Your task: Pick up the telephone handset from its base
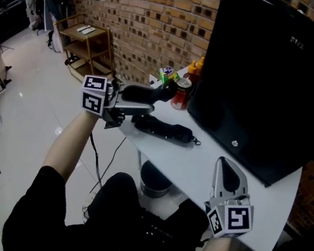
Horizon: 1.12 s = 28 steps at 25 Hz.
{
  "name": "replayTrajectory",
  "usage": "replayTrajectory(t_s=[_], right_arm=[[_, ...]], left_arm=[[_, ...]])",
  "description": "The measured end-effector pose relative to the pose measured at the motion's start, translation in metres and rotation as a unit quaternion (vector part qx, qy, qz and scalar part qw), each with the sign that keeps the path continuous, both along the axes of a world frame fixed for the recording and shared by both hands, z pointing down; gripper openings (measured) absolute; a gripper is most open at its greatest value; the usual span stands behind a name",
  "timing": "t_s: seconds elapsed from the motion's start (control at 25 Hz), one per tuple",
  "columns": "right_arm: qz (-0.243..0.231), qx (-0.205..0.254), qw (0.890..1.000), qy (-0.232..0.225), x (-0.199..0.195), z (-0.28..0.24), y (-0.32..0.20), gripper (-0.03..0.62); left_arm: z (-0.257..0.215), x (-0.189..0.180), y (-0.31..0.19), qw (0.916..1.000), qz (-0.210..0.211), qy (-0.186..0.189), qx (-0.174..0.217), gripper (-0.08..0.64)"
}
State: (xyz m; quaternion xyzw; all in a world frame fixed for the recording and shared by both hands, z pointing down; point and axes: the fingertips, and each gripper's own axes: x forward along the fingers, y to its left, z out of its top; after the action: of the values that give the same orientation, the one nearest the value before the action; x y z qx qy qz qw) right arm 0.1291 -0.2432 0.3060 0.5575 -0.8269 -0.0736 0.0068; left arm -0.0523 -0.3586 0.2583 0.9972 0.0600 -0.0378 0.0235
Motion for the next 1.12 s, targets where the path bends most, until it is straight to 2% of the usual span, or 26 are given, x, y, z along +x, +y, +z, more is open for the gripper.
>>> replayTrajectory(t_s=[0.2,1.12], right_arm=[[-0.002,0.001,1.000,-0.012,0.0012,-0.0020,-0.0006,0.009],[-0.010,-0.026,1.000,-0.014,0.0032,0.0065,-0.0090,0.009]], left_arm=[[-0.0052,-0.0031,0.0013,0.9999,0.002,0.013,-0.004,0.256],[-0.0072,-0.0049,0.0029,1.0000,0.001,0.010,-0.001,0.256]])
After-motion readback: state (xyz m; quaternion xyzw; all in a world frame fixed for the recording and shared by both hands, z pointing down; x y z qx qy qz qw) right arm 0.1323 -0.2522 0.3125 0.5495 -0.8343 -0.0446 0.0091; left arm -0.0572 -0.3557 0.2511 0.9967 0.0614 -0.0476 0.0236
